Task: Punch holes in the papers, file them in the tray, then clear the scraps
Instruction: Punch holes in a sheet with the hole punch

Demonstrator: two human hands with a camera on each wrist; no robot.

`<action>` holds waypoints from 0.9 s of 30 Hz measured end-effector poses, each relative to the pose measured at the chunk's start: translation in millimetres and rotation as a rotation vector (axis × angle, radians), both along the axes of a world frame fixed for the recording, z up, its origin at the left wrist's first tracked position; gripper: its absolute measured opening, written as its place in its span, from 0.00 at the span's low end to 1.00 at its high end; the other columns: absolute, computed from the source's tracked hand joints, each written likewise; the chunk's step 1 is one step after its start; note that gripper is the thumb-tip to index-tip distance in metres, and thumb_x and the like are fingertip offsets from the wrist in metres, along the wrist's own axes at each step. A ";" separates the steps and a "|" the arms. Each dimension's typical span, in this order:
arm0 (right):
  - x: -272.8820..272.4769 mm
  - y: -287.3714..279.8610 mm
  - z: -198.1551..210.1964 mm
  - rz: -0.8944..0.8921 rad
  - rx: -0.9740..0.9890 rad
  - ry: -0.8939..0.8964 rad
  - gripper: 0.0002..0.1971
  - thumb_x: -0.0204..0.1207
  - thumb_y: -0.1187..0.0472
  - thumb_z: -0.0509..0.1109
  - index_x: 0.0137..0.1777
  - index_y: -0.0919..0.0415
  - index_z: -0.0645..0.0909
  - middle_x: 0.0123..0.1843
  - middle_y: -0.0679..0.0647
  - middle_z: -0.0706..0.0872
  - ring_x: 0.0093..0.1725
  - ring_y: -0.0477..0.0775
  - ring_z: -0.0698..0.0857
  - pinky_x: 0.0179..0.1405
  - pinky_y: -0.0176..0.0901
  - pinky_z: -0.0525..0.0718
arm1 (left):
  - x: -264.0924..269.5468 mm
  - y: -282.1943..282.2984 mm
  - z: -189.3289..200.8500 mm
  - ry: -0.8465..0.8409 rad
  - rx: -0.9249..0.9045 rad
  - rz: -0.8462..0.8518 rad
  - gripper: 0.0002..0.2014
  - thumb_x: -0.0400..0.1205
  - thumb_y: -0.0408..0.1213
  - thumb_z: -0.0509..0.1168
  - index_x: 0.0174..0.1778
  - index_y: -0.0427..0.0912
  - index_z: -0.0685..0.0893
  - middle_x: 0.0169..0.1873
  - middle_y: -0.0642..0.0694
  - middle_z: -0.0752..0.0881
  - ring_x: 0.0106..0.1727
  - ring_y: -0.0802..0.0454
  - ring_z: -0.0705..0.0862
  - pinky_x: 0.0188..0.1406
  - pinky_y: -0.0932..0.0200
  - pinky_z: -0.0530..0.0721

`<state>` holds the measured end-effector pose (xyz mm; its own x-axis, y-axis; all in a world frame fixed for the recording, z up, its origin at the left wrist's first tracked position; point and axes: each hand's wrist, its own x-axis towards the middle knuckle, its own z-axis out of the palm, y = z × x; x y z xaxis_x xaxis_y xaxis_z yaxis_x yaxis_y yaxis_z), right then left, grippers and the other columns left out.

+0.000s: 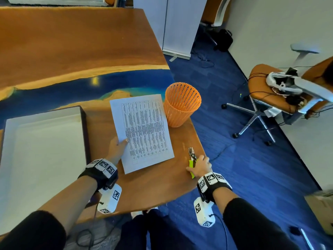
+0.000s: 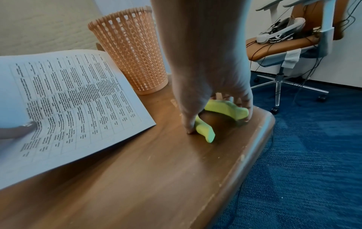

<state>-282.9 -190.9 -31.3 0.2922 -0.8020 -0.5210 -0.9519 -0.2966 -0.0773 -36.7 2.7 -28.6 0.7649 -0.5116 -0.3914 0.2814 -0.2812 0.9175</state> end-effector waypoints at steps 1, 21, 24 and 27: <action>0.1 1.9 1.3 -0.017 0.000 -0.005 0.39 0.69 0.45 0.75 0.69 0.67 0.61 0.70 0.65 0.67 0.69 0.67 0.73 0.67 0.58 0.76 | -0.7 0.1 1.8 -0.001 0.001 -0.007 0.19 0.85 0.29 0.59 0.73 0.33 0.72 0.68 0.34 0.79 0.67 0.37 0.80 0.66 0.39 0.79; 131.9 87.5 27.3 -0.019 0.737 -0.735 0.06 0.74 0.55 0.64 0.37 0.52 0.71 0.29 0.51 0.76 0.24 0.50 0.77 0.24 0.37 0.70 | 85.1 12.4 88.1 -0.198 -0.156 0.137 0.19 0.86 0.30 0.57 0.73 0.31 0.72 0.67 0.33 0.79 0.65 0.39 0.81 0.65 0.40 0.80; 144.1 101.5 23.7 0.016 0.829 -0.752 0.10 0.69 0.55 0.72 0.41 0.53 0.72 0.26 0.51 0.76 0.23 0.52 0.77 0.18 0.37 0.70 | 93.0 12.2 94.1 -0.201 -0.164 0.159 0.19 0.86 0.30 0.58 0.73 0.30 0.72 0.62 0.38 0.81 0.53 0.52 0.85 0.58 0.50 0.83; 151.7 107.6 18.6 0.092 0.843 -0.767 0.08 0.74 0.65 0.67 0.39 0.54 0.71 0.27 0.57 0.79 0.28 0.55 0.78 0.19 0.36 0.66 | 97.9 10.4 94.2 -0.203 -0.175 0.162 0.17 0.86 0.30 0.58 0.71 0.32 0.74 0.58 0.41 0.82 0.50 0.59 0.84 0.55 0.53 0.86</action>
<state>-131.2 -83.3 -12.8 0.8053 -0.2407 -0.5418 -0.5451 0.0591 -0.8363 61.2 13.1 65.7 0.8954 -0.4231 -0.1387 0.1153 -0.0805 0.9901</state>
